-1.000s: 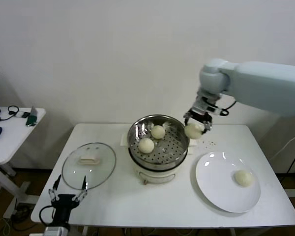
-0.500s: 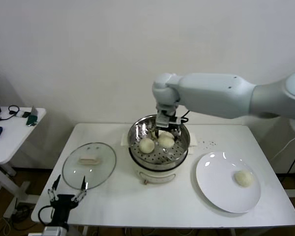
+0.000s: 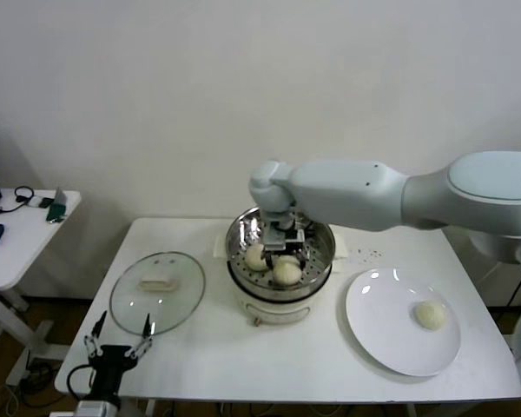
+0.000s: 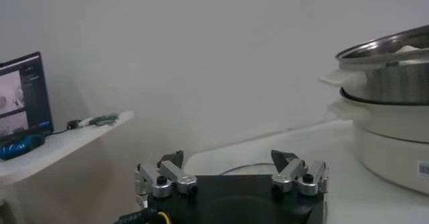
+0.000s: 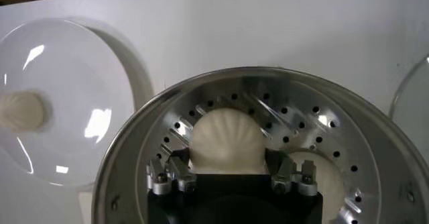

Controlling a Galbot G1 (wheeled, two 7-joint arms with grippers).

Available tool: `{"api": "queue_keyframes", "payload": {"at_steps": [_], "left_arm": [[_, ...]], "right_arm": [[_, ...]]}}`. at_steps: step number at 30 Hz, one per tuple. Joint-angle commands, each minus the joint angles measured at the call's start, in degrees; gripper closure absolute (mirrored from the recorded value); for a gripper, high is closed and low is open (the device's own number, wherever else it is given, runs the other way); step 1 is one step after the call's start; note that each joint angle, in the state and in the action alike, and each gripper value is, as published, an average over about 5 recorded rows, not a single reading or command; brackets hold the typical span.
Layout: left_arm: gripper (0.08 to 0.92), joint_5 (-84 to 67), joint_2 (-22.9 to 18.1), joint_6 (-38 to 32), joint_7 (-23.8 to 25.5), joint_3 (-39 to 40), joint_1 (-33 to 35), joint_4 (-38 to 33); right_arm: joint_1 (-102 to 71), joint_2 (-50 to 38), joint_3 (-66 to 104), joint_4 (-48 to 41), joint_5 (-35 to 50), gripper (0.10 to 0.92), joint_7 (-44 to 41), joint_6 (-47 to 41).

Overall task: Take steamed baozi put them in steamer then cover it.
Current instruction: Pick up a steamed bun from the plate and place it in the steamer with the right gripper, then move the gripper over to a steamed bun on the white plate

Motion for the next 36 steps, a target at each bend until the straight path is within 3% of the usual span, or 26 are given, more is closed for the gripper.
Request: {"api": "queue_keyframes", "payload": {"at_steps": [1, 8, 20, 24, 29, 36], "left_arm": [[0.177, -0.03, 0.17, 0.12, -0.01, 0.03, -0.11, -0.01], [0.177, -0.03, 0.15, 0.19, -0.04, 0.03, -0.13, -0.18], [0.177, -0.14, 0.2, 0.47, -0.11, 0.09, -0.59, -0.82], [0.177, -0.09, 0.21, 0.42, -0.1, 0.26, -0.68, -0.97], [0.177, -0.2, 0.41, 0.37, -0.1, 0.35, -0.68, -0.94], [0.177, -0.25, 0.18, 0.29, -0.11, 0.62, -0.64, -0.88]], "right_arm": [[-1.62, 1.17, 0.6, -0.62, -1.99, 0.287, -0.71, 0.67], [-0.96, 0.98, 1.27, -0.58, -1.64, 0.209, -1.32, 0.01], [7.49, -6.26, 2.99, -0.1, 5.75, 0.203, 0.56, -3.46], [11.61, -14.29, -0.95, 1.44, 11.1, 0.203, 6.85, -10.73], [15.6, -23.96, -10.39, 6.93, 24.36, 0.203, 19.56, -28.61], [14.02, -36.44, -11.21, 8.75, 25.38, 0.202, 15.42, -37.71]]}}
